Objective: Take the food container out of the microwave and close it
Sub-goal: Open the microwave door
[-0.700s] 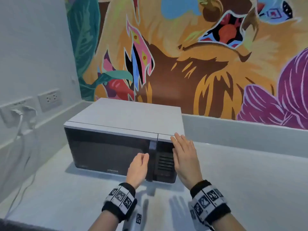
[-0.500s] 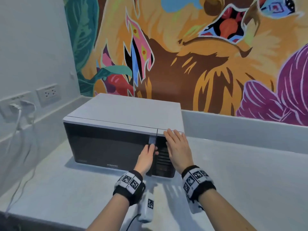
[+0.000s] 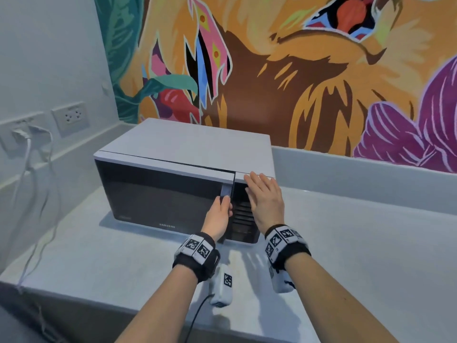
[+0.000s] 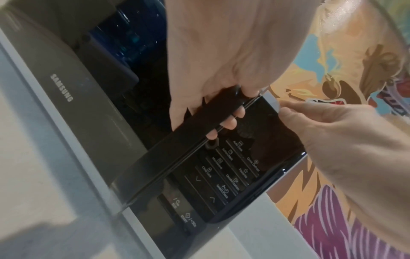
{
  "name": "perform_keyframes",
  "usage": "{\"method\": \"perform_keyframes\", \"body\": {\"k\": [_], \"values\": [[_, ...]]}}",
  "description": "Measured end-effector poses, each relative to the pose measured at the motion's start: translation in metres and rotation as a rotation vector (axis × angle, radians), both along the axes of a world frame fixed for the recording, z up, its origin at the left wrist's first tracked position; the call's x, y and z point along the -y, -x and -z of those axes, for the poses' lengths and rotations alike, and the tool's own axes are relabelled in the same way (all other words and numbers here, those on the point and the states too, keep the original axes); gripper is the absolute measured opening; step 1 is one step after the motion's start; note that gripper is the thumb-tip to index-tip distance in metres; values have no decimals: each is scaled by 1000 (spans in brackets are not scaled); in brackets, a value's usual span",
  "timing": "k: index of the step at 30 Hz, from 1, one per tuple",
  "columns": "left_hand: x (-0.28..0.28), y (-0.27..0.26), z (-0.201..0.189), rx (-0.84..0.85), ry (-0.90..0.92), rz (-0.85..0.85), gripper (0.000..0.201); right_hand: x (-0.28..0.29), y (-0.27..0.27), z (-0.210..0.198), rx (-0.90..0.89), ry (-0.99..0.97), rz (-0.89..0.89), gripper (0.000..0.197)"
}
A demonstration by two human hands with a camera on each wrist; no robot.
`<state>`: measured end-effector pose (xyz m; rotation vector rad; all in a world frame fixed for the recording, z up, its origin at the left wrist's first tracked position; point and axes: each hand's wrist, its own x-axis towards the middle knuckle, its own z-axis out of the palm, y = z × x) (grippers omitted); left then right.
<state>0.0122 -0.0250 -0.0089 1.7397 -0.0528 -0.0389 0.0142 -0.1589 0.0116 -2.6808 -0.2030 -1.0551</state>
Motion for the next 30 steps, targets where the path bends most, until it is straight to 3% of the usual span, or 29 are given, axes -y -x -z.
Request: {"method": "perform_keyframes", "body": {"k": [7,10,12,14,16,18,20,23,26,28,30], "values": [[-19,23,-2,-36,-28,76,32,-9,7,-10,-152,-120,-8,34],[-26,33,-15,-50,-274,74,32,-5,12,-18,-251,-42,-29,38],[-26,44,-27,116,-498,-161,36,-2,17,-19,-292,-12,-46,42],[-16,50,-45,407,-613,-342,46,-2,26,-16,-270,-33,-57,44],[-5,44,-55,512,-798,-225,52,-7,40,-8,-205,-81,-77,43],[-4,37,-54,456,-1043,-67,59,-15,57,5,-188,-168,-124,38],[-9,40,-54,410,-1149,-24,71,-20,70,19,-249,-237,-185,34],[-22,67,-63,420,-1127,-76,56,-23,79,39,-361,-248,-247,33],[-48,109,-66,463,-1157,-233,44,-30,78,51,-432,-222,-301,31],[-71,136,-66,382,-1232,-350,50,-40,73,55,-467,-235,-342,30],[-97,152,-61,178,-1249,-406,58,-53,69,59,-514,-248,-378,30]]}}
